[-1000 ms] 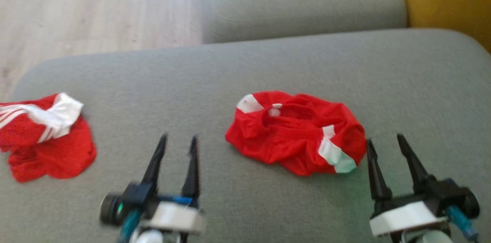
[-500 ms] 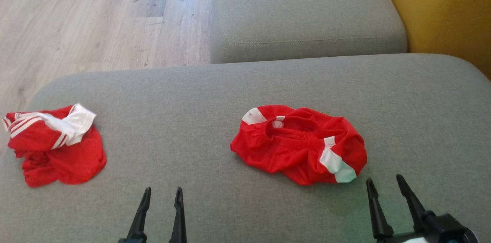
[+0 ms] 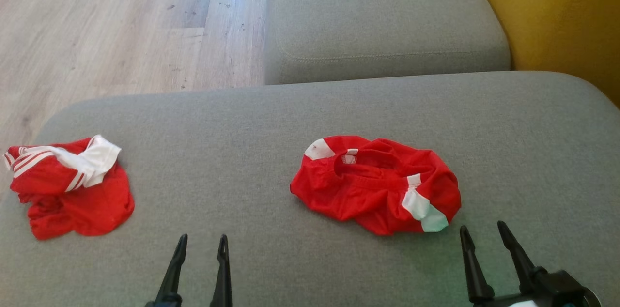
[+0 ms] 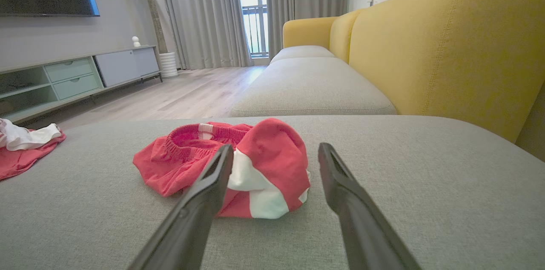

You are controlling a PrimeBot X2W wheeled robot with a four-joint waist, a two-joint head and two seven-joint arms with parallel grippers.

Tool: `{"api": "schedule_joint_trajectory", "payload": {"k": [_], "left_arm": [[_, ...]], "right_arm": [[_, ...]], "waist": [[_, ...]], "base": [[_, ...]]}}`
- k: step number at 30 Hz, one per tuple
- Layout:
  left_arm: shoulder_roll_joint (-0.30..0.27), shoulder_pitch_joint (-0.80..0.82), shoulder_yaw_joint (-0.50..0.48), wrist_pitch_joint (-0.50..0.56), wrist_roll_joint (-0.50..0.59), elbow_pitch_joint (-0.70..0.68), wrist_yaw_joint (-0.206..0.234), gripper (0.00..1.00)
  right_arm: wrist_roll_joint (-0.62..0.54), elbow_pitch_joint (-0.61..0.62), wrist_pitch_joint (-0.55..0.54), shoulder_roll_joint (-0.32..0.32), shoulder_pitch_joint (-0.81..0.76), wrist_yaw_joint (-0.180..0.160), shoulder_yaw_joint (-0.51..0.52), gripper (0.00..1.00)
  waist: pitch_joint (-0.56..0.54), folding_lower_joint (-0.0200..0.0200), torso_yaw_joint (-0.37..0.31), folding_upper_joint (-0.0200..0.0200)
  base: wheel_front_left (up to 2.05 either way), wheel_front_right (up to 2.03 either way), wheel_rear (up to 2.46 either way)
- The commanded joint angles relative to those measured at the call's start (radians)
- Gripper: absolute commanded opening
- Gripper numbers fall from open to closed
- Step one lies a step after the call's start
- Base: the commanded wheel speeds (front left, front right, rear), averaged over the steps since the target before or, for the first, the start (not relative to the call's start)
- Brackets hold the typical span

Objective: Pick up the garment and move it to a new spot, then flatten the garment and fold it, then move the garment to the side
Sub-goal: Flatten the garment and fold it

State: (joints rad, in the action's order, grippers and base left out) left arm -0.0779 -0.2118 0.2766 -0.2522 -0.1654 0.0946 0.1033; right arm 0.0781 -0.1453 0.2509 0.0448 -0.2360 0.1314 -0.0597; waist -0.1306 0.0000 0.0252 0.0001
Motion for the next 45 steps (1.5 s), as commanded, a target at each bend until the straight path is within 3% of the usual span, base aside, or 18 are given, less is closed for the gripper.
{"api": "schedule_joint_trajectory", "payload": {"k": [1,21,29,35,45], "left_arm": [[0.013,0.035,-0.043,-0.009,0.008,-0.029,-0.003,1.00],[0.027,0.094,-0.043,-0.010,0.036,-0.002,-0.040,1.00],[0.027,0.317,0.070,-0.003,0.068,0.132,-0.125,1.00],[0.028,0.526,0.178,0.080,0.065,0.242,-0.191,1.00],[0.028,0.824,0.342,0.202,0.038,0.372,-0.231,1.00]], "right_arm": [[0.004,0.031,0.011,0.005,0.038,-0.001,-0.027,1.00],[-0.006,0.036,0.011,0.005,0.053,-0.001,-0.033,1.00],[-0.023,0.042,0.011,0.005,0.089,-0.001,-0.049,1.00],[-0.033,0.051,0.011,0.005,0.128,-0.001,-0.052,1.00],[-0.041,0.071,0.011,0.006,0.207,-0.001,-0.052,1.00]], "waist": [[-0.001,0.0000,0.001,-0.0001],[0.036,0.0000,-0.004,-0.0001],[0.111,0.0000,-0.040,-0.0001],[0.206,0.0000,-0.103,-0.0001],[0.360,0.0000,-0.192,-0.0001]], "base": [[0.00,0.00,0.00],[0.00,0.00,0.00],[0.00,0.00,0.00],[0.00,0.00,0.00],[0.00,0.00,0.00]]}}
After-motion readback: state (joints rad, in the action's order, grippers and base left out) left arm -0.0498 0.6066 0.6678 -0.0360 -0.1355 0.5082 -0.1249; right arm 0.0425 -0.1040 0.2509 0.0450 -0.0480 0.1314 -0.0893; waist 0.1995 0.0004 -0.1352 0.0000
